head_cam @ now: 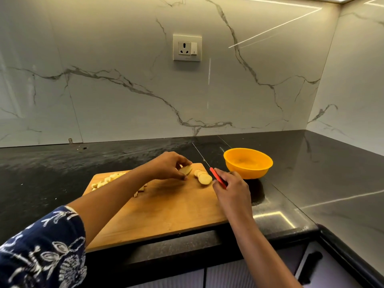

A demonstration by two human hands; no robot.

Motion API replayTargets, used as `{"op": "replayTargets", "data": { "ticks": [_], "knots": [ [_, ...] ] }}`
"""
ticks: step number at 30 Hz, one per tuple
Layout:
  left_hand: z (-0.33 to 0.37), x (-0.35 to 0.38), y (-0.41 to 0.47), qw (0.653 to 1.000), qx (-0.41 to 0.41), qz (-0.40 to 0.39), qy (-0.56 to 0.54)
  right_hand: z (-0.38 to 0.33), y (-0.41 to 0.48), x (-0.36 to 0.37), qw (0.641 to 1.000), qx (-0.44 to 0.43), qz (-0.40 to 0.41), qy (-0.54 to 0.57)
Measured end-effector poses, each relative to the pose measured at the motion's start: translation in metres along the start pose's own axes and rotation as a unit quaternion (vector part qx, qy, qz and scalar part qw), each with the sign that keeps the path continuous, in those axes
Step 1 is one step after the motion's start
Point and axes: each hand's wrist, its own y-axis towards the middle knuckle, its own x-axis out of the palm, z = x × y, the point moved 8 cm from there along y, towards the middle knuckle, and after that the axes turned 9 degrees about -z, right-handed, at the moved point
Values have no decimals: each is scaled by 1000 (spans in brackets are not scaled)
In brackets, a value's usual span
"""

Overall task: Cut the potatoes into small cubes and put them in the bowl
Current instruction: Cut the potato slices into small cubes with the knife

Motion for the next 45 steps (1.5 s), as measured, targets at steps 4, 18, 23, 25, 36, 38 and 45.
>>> {"op": "replayTargets", "data": {
  "ticks": [4, 18, 23, 25, 36, 38, 45],
  "knots": [
    [-6, -17, -30, 1000, 4, 30, -1, 0, 0, 1, 1000, -1, 1, -7],
    [-14, 6, -98, 930, -77, 102, 345, -11, -6, 9, 997, -23, -21, -64],
    [-29, 2, -114, 976, 10, 73, 207, -14, -8, 11, 996, -24, -27, -86],
    [-32, 4, -118, 985, 45, 75, 147, -16, -10, 12, 995, -25, -31, -91],
    [-14, 12, -103, 976, 110, 95, 160, -36, -21, 27, 981, -54, -110, -153],
    [-16, 14, -105, 976, 114, 91, 162, -42, -26, 33, 975, -64, -137, -165],
    [-31, 19, -115, 969, 136, 82, 188, -51, -33, 45, 970, -88, -149, -173]
  ]
}}
